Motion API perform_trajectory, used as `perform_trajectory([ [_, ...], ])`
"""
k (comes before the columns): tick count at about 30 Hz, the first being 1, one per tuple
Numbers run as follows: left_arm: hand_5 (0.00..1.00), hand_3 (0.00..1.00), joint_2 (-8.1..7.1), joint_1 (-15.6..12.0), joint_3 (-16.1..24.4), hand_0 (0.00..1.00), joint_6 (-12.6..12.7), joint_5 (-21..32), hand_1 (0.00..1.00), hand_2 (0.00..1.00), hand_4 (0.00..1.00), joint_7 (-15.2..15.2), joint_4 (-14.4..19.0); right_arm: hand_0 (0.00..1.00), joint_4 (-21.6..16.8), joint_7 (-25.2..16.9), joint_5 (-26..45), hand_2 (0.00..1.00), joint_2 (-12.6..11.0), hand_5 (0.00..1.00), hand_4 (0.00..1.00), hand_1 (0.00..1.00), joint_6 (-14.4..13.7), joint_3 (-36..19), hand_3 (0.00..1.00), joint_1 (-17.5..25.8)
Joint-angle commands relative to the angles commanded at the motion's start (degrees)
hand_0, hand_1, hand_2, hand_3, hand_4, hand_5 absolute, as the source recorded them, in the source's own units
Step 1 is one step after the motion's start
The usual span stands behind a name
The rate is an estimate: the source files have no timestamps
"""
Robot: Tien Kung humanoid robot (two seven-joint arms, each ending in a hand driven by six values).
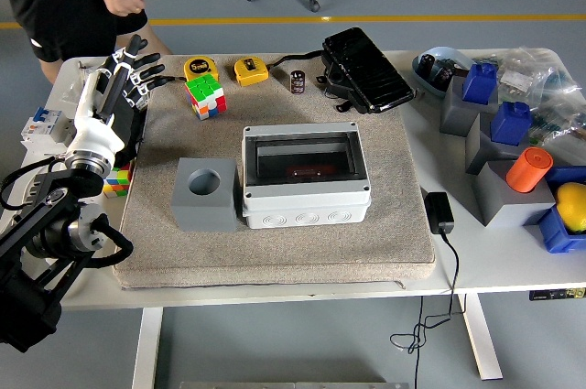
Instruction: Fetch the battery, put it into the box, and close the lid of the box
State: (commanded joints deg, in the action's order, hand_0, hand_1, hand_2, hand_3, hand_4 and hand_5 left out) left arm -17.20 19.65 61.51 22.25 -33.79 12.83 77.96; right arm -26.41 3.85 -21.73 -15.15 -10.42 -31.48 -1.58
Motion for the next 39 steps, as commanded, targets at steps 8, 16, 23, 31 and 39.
perform_trajectory([
  [8, 0.553, 0.649, -0.42, -2.78, 5.48, 0.534, -1.17, -1.61, 0.618, 0.616, 0.989, -1.15, 0.29, 0.624, 0.13, -0.03, 0.24, 0.663, 0.06, 0.48, 0.928, 0.656, -0.02, 0.34, 0.572, -0.46],
  [16, 0.538, 0.641, -0.74, -3.62, 9.27, 0.526, -1.73, -2.61, 0.616, 0.613, 0.98, -1.72, 0.7, 0.624, 0.36, 0.01, 0.48, 0.663, 0.18, 0.482, 0.925, 0.656, 0.1, 0.95, 0.571, -0.41],
  [23, 0.528, 0.637, -0.84, -3.74, 10.77, 0.525, -2.26, -3.61, 0.613, 0.611, 0.973, -2.23, 1.02, 0.624, 0.3, 0.0, 0.5, 0.663, 0.04, 0.482, 0.925, 0.655, 0.08, 0.97, 0.571, -0.96],
  [31, 0.528, 0.634, -1.08, -3.95, 12.04, 0.517, -1.86, -4.27, 0.612, 0.611, 0.972, -2.06, 1.37, 0.622, 0.35, 0.0, 0.54, 0.664, -0.08, 0.482, 0.924, 0.656, 0.02, 1.27, 0.571, -1.34],
  [39, 0.527, 0.635, -1.31, -4.12, 12.95, 0.518, -2.03, -4.64, 0.611, 0.61, 0.974, -2.03, 1.76, 0.624, 0.62, 0.06, 0.91, 0.664, -0.06, 0.482, 0.924, 0.655, 0.13, 2.1, 0.571, -1.51],
])
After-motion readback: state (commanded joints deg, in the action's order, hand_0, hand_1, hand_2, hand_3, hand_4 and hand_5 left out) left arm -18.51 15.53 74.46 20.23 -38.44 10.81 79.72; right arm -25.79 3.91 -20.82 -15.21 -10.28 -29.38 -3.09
